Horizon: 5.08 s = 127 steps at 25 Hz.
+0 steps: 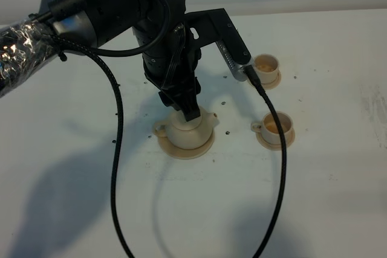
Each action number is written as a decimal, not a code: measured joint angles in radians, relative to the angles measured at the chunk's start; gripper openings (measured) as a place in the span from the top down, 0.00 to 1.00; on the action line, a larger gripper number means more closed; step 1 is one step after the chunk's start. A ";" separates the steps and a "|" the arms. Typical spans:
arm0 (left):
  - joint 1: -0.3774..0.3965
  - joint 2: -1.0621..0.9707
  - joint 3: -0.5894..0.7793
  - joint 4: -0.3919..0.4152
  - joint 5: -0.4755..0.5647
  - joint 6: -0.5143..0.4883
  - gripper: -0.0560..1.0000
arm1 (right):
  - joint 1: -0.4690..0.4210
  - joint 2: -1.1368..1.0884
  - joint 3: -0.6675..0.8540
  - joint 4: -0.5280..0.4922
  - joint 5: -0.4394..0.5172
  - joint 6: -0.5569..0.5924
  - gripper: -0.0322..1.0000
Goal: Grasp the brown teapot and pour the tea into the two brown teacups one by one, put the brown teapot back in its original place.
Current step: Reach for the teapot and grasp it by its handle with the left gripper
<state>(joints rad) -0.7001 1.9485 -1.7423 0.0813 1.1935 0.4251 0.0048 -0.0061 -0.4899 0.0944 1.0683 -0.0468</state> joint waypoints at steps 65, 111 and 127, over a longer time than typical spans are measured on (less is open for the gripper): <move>0.119 0.230 0.062 0.040 -0.114 0.355 0.44 | 0.000 0.000 0.000 0.000 0.000 0.000 0.59; 0.119 0.261 0.058 -0.025 -0.135 0.415 0.84 | 0.000 0.000 0.000 0.000 -0.001 0.000 0.59; 0.120 0.260 0.058 -0.037 -0.144 0.431 0.84 | 0.000 0.000 0.000 0.000 -0.001 0.000 0.59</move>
<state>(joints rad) -0.5801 2.2083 -1.6842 0.0441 1.0494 0.8563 0.0048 -0.0061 -0.4899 0.0948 1.0671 -0.0468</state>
